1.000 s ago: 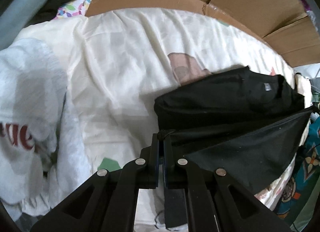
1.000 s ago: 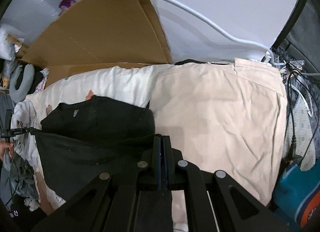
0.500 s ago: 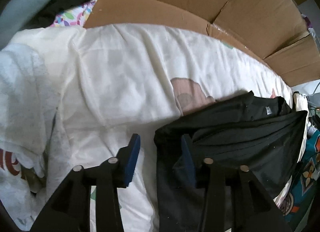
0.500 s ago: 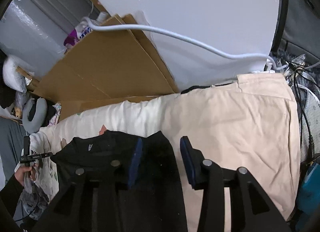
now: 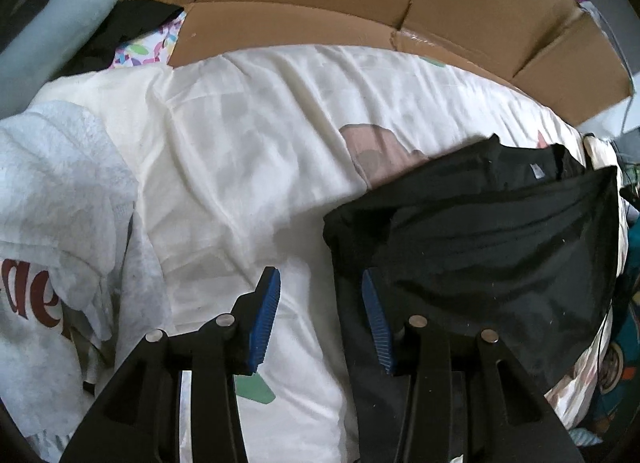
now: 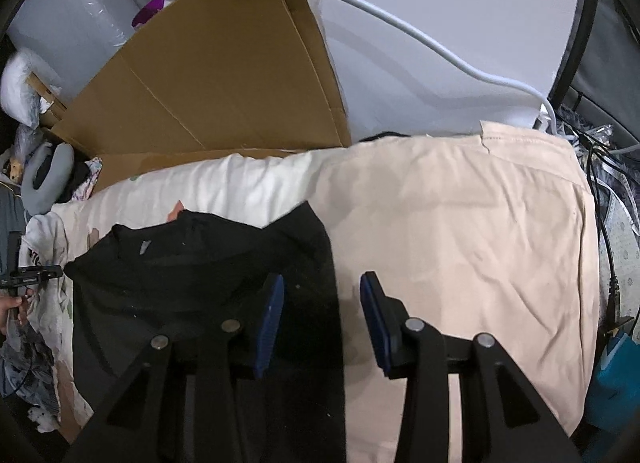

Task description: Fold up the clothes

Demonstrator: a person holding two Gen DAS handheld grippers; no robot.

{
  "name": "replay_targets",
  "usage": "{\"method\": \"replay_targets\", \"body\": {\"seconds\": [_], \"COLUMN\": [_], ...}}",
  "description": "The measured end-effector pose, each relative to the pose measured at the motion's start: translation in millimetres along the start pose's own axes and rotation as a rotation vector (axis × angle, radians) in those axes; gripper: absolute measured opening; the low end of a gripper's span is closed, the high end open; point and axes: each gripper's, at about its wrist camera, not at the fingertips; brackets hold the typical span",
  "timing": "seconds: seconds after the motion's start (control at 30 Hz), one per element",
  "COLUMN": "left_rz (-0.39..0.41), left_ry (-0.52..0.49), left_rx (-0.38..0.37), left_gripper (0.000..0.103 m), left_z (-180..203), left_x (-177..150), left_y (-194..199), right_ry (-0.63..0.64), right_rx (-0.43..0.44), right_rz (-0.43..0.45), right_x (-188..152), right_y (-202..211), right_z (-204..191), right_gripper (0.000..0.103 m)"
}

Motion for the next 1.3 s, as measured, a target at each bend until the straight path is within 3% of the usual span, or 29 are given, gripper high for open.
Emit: {"method": "replay_targets", "body": {"seconds": [0.13, 0.47, 0.67, 0.87, 1.23, 1.27, 1.3], "left_rz": [0.005, -0.033, 0.025, 0.069, 0.092, 0.093, 0.096], "left_ry": [-0.018, -0.102, -0.098, -0.084, -0.14, -0.142, -0.145], "left_rx": [0.007, 0.104, 0.124, 0.109, 0.082, 0.084, 0.087], "left_gripper": [0.043, 0.043, 0.043, 0.043, 0.042, 0.041, 0.031], "left_z": [1, 20, 17, 14, 24, 26, 26], "left_x": [-5, 6, 19, 29, 35, 35, 36], "left_y": [1, -41, -38, -34, -37, -37, -37], "right_ry": [0.003, 0.065, 0.079, 0.086, 0.097, 0.098, 0.1], "right_rx": [0.002, -0.048, -0.058, -0.049, -0.037, -0.037, -0.038], "right_rz": [0.008, 0.0, 0.014, 0.034, 0.031, 0.033, 0.038], "right_x": [-4, 2, 5, 10, 16, 16, 17], "right_y": [2, -6, -8, -9, -15, -15, -14], "right_z": [1, -9, -9, -12, -15, -15, -15], "right_gripper": [0.038, 0.038, 0.038, 0.019, 0.016, 0.014, 0.011]}}
Point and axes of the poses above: each gripper's, at about its wrist camera, not at the fingertips, and y roughly against the way its jaws point, z to its right, x to its top, and after that the axes turned 7 degrees about -z, right-handed
